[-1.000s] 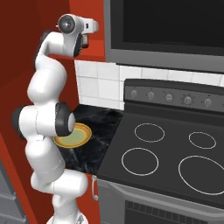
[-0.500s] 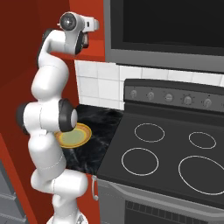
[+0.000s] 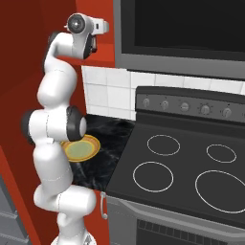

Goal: Move the hot dog bun to the plate on the dining table and place the condiment next to that plate. Then navigate to the fridge and take the sausage and place it on the plate as well.

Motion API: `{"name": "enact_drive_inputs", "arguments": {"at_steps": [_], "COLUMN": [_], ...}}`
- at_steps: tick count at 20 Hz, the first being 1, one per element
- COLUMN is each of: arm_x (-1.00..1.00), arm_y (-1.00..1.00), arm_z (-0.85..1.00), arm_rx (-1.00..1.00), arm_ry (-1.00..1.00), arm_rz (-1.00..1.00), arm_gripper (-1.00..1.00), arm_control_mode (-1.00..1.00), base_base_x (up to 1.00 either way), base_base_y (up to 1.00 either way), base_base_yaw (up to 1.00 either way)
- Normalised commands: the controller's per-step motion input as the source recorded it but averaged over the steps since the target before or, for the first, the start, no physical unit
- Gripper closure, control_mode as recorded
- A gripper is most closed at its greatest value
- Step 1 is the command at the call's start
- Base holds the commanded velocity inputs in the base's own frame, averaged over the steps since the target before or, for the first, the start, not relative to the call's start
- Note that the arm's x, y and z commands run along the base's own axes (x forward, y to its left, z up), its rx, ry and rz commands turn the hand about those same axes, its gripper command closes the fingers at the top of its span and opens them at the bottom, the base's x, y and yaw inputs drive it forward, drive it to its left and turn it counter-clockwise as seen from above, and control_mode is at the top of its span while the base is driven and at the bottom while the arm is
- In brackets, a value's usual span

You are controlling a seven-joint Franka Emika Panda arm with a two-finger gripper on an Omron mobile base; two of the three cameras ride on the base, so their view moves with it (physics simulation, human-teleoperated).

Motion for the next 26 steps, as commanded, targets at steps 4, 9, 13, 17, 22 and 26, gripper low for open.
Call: {"name": "enact_drive_inputs", "arguments": {"at_steps": [4, 9, 13, 17, 22, 26], "arm_x": [0.17, 0.07, 0.0, 0.0, -0.01, -0.22], "arm_y": [0.06, 0.04, 0.0, 0.0, 0.0, 0.0], "arm_z": [-0.05, -0.03, 0.0, 0.0, 0.0, 0.0], "arm_rx": [0.0, 0.0, 0.0, 0.0, 0.0, 0.0], "arm_ry": [0.0, 0.0, 0.0, 0.0, 0.0, -0.02], "arm_rz": [0.0, 0.0, 0.0, 0.0, 0.0, -0.01], "arm_gripper": [-1.0, 1.0, 1.0, 1.0, 1.0, 1.0], "arm_control_mode": [-1.0, -1.0, -1.0, -1.0, -1.0, -1.0], "base_base_x": [0.0, 0.0, 0.0, 0.0, 0.0, 0.0], "base_base_y": [0.0, 0.0, 0.0, 0.0, 0.0, 0.0], "base_base_yaw": [0.0, 0.0, 0.0, 0.0, 0.0, 0.0]}}
